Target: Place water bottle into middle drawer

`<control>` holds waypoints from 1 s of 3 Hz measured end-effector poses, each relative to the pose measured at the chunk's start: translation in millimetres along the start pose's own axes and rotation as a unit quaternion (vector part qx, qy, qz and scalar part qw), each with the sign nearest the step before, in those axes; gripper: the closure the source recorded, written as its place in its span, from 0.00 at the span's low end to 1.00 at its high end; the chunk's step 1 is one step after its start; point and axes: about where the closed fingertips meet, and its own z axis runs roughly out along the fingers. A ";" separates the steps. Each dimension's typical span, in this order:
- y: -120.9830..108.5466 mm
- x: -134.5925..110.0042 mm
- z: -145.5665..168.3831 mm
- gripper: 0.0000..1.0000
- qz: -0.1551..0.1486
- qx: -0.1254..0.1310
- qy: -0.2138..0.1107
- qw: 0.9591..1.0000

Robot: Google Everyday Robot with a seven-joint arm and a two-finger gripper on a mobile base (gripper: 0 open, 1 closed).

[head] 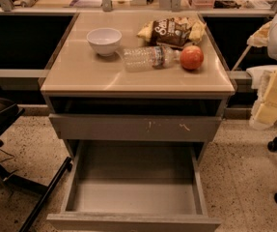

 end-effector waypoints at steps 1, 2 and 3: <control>-0.1 0.0 0.1 0.00 0.000 0.000 0.000 1.000; -24.1 -11.3 17.3 0.00 -0.008 0.003 -0.011 1.000; -75.2 -31.9 52.4 0.00 -0.008 0.000 -0.027 1.000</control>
Offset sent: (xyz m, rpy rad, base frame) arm 0.0710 0.0142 -0.0234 0.0349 -0.0181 0.0470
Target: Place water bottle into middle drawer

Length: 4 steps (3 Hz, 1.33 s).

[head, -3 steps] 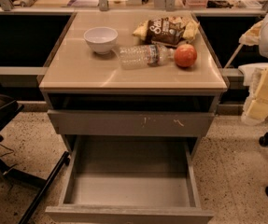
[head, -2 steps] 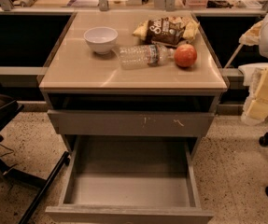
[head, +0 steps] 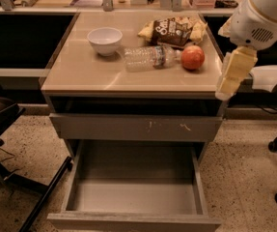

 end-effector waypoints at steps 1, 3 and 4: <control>-54.5 -26.4 48.3 0.00 -0.010 -0.024 -0.009 1.000; -118.9 -115.0 126.4 0.00 -0.067 -0.065 -0.053 0.994; -122.0 -117.7 130.2 0.00 -0.067 -0.060 -0.057 0.994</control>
Offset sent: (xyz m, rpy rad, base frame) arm 0.1972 0.1002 -0.0618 0.0600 0.1276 0.1993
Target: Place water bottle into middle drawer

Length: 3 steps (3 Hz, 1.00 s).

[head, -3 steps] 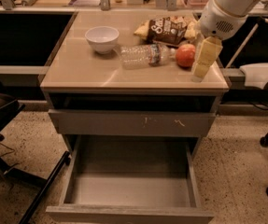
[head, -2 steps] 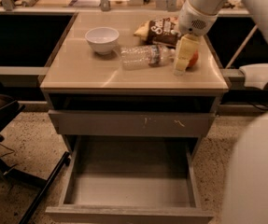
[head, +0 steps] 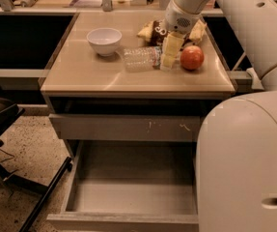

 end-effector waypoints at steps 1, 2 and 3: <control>-0.9 -3.9 14.6 0.00 -0.019 -0.012 -0.023 0.999; 3.2 -31.7 68.3 0.00 -0.055 -0.070 -0.051 0.995; 5.6 -57.3 122.5 0.00 -0.083 -0.120 -0.059 0.988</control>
Offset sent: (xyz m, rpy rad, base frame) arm 0.0265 0.0974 -0.1098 0.1188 0.2637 0.3331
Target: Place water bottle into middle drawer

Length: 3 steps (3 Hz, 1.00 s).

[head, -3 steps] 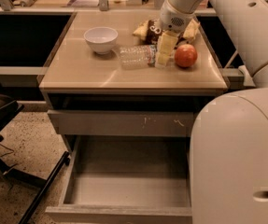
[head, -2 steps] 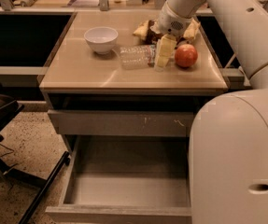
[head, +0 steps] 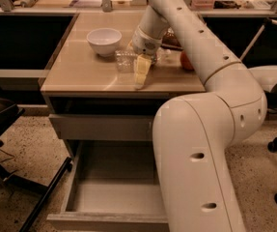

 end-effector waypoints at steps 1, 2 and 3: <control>-0.1 -2.0 -4.4 0.00 0.000 0.000 0.000 1.000; -0.2 -2.0 -4.6 0.19 0.000 0.000 0.000 1.000; -0.2 -2.1 -4.8 0.42 0.000 0.000 0.000 1.000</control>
Offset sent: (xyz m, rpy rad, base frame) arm 0.0000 0.0000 0.0042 0.0000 0.0000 0.0000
